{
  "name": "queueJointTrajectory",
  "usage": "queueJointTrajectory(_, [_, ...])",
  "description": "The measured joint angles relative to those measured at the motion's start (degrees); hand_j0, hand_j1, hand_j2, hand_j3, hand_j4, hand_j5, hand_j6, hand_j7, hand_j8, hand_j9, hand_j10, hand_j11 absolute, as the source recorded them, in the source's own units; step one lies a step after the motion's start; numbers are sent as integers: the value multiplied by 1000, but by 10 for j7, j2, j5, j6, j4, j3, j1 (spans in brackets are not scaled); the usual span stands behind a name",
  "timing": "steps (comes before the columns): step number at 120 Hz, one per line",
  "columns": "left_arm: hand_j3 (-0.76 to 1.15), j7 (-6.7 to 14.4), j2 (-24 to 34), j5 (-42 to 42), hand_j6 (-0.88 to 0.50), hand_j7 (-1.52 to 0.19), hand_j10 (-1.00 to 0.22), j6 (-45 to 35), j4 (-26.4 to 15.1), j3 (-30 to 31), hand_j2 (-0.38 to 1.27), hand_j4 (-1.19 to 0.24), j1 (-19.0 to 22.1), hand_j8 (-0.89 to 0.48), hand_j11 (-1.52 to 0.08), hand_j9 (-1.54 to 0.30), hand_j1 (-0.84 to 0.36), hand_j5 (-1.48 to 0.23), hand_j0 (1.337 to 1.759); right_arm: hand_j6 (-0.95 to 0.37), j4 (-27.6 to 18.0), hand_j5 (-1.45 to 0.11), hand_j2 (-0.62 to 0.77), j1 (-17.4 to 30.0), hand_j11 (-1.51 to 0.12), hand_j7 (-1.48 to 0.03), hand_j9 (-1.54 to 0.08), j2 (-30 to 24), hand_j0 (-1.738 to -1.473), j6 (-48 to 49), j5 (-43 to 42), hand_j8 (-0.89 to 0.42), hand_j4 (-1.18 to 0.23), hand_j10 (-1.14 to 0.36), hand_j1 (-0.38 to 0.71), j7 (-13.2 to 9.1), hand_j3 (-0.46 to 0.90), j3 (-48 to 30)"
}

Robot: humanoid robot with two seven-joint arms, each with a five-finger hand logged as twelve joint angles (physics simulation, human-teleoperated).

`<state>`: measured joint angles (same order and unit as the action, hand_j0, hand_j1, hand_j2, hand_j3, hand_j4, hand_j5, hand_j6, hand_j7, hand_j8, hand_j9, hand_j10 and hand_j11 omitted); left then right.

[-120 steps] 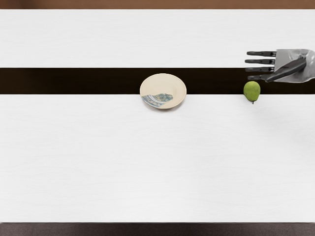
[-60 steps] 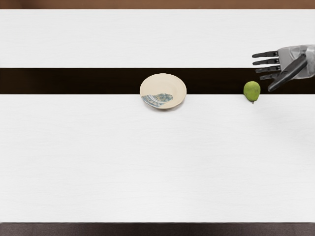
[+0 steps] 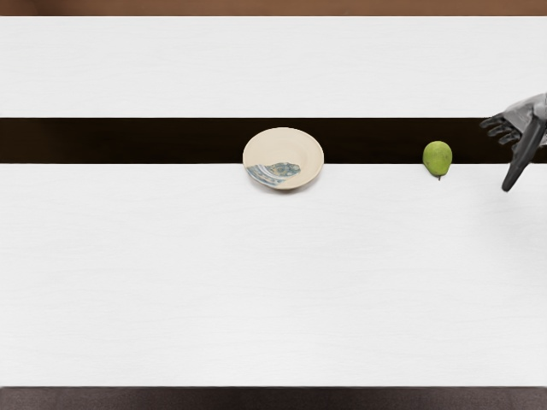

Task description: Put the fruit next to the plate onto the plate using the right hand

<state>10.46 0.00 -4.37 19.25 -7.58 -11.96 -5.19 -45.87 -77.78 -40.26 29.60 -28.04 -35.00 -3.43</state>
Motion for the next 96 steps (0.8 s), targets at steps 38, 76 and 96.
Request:
queueJointTrajectory(38, [0,0,0,0,-14,-18,-14,0,0,-1,3,-14,0,-14,-18,-18,332,-18,1658,-4,-8,0,0,-11,0,0,0,81,-1658,-98,-144,-3,-3,-2,-349,0,0,21])
queueJointTrajectory(76, [0,0,0,0,-14,-18,-14,0,0,-1,3,-14,0,-14,-18,-18,332,-18,1658,-85,-26,-105,-15,2,-104,-104,-105,127,-1658,-197,-181,-84,-84,-83,-254,0,0,48])
queueJointTrajectory(96, [0,0,0,0,-14,-18,-14,0,0,0,3,-14,0,-14,-18,-18,332,-18,1658,-139,-61,-174,-26,10,-174,-173,-174,131,-1658,-263,-200,-137,-137,-136,-190,0,0,77])
